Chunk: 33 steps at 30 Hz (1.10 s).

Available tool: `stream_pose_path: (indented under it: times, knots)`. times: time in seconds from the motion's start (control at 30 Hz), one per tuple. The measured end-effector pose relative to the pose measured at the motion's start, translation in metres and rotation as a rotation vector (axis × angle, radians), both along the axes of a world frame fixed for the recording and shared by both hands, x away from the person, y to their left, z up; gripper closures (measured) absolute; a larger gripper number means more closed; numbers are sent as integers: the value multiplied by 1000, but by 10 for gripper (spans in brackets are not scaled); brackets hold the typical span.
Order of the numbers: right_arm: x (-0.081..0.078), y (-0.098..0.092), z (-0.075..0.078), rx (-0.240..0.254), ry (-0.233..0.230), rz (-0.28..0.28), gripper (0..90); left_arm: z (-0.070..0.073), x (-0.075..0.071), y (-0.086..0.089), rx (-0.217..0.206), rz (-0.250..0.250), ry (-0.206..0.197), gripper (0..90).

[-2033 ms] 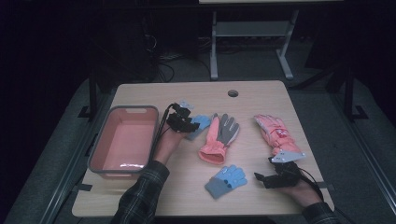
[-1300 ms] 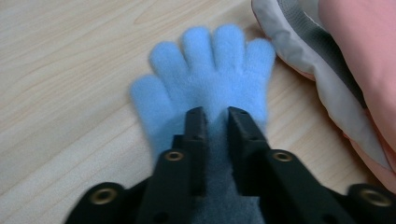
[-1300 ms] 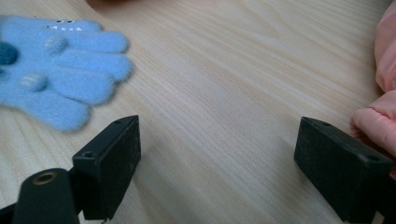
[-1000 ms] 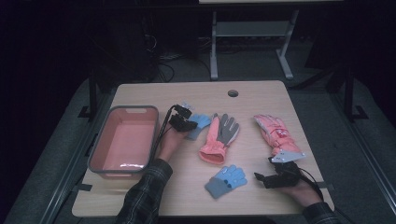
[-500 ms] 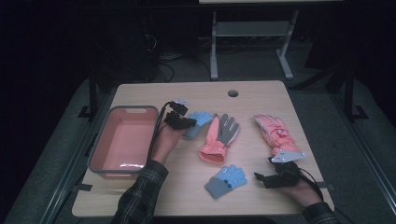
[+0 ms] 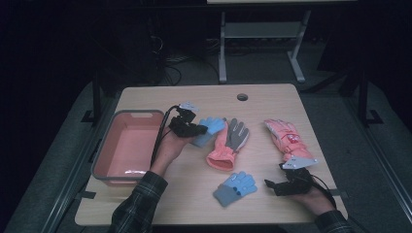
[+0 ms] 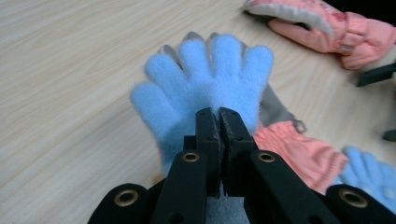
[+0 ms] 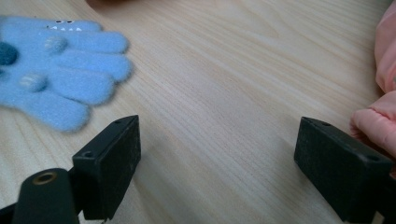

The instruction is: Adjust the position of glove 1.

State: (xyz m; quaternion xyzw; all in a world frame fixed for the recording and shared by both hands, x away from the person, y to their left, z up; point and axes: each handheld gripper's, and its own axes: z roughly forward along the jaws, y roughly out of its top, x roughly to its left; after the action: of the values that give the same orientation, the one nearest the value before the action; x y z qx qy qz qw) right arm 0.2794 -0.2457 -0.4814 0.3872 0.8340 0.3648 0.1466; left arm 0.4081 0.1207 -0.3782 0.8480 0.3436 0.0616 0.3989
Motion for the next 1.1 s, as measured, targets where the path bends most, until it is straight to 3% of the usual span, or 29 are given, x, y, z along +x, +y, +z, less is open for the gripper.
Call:
stream_pose_path:
  times: [0.37, 0.57, 1.1]
  knots:
    - [0, 0, 0, 0, 0, 0, 142, 9, -28, -7, -22, -76, 6, 873]
    - [0, 0, 0, 0, 0, 0, 142, 6, -46, -13, -40, -117, 25, 873]
    - [0, 0, 0, 0, 0, 0, 142, -13, -89, -49, -14, -238, 64, 873]
